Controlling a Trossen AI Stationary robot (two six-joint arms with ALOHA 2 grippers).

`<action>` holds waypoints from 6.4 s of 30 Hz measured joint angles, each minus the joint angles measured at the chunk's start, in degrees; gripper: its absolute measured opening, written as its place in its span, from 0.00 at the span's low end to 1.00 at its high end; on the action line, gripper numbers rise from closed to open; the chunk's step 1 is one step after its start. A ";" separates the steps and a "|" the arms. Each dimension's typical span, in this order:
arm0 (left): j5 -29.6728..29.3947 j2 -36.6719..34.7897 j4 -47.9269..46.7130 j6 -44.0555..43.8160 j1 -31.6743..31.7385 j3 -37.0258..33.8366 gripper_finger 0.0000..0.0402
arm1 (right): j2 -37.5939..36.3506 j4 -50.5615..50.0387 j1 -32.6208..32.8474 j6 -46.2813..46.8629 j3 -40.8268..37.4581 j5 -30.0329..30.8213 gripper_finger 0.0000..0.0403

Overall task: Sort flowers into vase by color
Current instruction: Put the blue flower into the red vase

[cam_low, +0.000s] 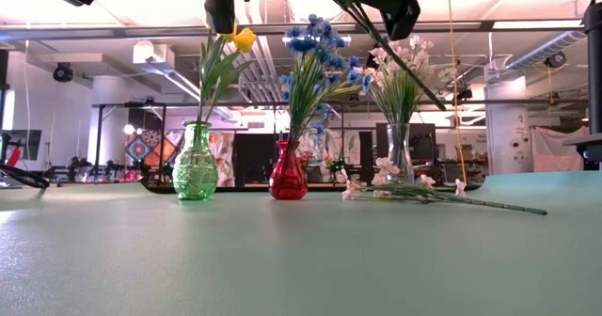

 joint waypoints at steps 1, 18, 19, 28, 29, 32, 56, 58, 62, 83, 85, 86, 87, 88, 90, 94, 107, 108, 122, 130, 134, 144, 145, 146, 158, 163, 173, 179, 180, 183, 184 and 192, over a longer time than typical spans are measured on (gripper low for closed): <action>0.01 0.00 0.01 -0.01 0.00 0.00 0.02 | -0.03 0.00 0.08 0.00 0.00 -0.01 0.49; -0.02 -1.83 0.09 1.43 -0.24 0.00 0.00 | -5.17 -6.67 0.05 1.17 0.11 0.09 0.69; -0.02 -2.19 0.06 1.83 -0.28 0.00 0.00 | -5.67 -7.33 0.05 1.54 0.11 0.09 0.70; -0.40 -11.94 -6.56 8.35 -0.42 -0.02 0.00 | -11.30 -14.31 0.05 2.04 0.11 0.12 0.71; -0.60 -13.53 -8.49 8.57 -0.39 -0.02 0.00 | -11.96 -14.96 0.05 2.05 0.11 0.13 0.71; -1.74 -18.58 -13.69 9.09 -0.34 -0.04 0.00 | -14.02 -16.37 0.05 1.83 0.11 0.14 0.71; -7.98 -37.93 -25.35 18.41 2.48 1.08 0.00 | -14.99 -19.86 -0.01 1.77 0.09 0.57 0.71; -10.35 -37.53 -29.97 19.16 3.34 4.37 0.00 | -14.99 -19.89 -0.08 1.64 0.09 0.55 0.71; -10.10 -34.92 -48.86 19.44 6.21 15.86 0.00 | -14.99 -19.87 -0.12 1.90 0.09 0.57 0.71; 21.91 -21.62 -78.70 15.02 45.54 43.04 0.00 | -14.97 -20.91 -0.10 4.55 0.00 0.59 0.71; 22.94 -20.48 -78.73 14.27 47.55 42.14 0.00 | -14.97 -21.06 -0.10 4.55 0.00 0.59 0.71; 23.03 -19.96 -78.86 13.77 48.11 41.64 0.00 | -14.97 -21.08 -0.10 4.53 0.00 0.59 0.71; 23.21 -19.49 -78.97 13.48 48.55 41.08 0.00 | -14.97 -21.14 -0.10 4.52 0.00 0.59 0.71; 23.45 -19.04 -78.98 13.12 48.96 40.49 0.00 | -14.97 -21.14 -0.10 4.52 -0.02 0.59 0.71; 24.16 -18.34 -79.01 11.68 49.63 39.37 0.00 | -14.97 -21.16 -0.10 4.46 -0.02 0.59 0.71; 27.20 -16.46 -78.93 9.56 50.08 38.28 0.00 | -14.97 -21.16 -0.10 4.42 -0.02 0.60 0.71; 27.64 -13.53 -81.12 8.62 49.99 38.18 0.00 | -14.97 -21.18 -0.10 4.35 -0.04 0.61 0.71; 27.63 -13.54 -81.32 8.62 50.01 38.18 0.00 | -14.97 -21.16 -0.10 4.35 -0.04 0.61 0.71; 30.72 -13.92 -81.92 7.78 50.03 38.18 0.00 | -14.97 -21.16 -0.10 4.33 -0.04 0.63 0.71; 33.12 -13.92 -84.67 7.57 49.99 38.18 0.00 | -14.97 -21.16 -0.10 4.31 -0.04 0.63 0.71; 35.89 -13.92 -85.57 7.32 49.93 38.18 0.00 | -14.97 -21.16 -0.10 4.31 -0.05 0.63 0.71; 38.07 -13.92 -86.34 7.35 49.90 38.18 0.00 | -14.97 -21.16 -0.10 4.28 -0.07 0.63 0.71; 38.07 -13.92 -86.48 7.35 49.90 38.18 0.00 | -14.97 -21.16 -0.11 4.28 -0.07 0.63 0.71; 38.07 -13.92 -86.53 7.35 49.90 38.18 0.00 | -14.97 -21.16 -0.10 4.28 -0.06 0.63 0.71; 38.07 -13.92 -86.51 7.38 49.89 38.16 0.00 | -14.96 -21.18 -0.10 4.29 -0.29 0.63 0.71; 38.05 -13.92 -86.50 7.38 49.69 37.74 0.00 | -14.95 -21.17 -0.11 4.31 -0.39 0.63 0.71; 38.05 -13.90 -86.41 6.30 49.64 35.29 0.00 | -14.95 -21.14 -0.11 4.31 -0.42 0.63 0.71; 38.05 -13.90 -84.86 5.21 49.64 35.10 0.00 | -14.95 -21.15 -0.10 4.46 -0.42 0.62 0.71; 38.05 -13.90 -84.65 4.59 49.64 35.10 0.00 | -14.95 -21.14 -0.12 4.46 -0.42 0.62 0.71; 38.05 -13.90 -84.19 3.07 49.64 35.06 0.00 | -14.95 -21.14 -0.10 4.46 -0.42 0.63 0.71; 38.05 -13.90 -84.18 2.57 49.64 34.97 0.00 | -14.95 -21.14 -0.11 4.46 -0.42 0.63 0.71; 37.97 -13.86 -77.19 4.21 49.64 31.81 0.00 | -14.95 -21.14 -0.11 4.46 -0.42 0.61 0.71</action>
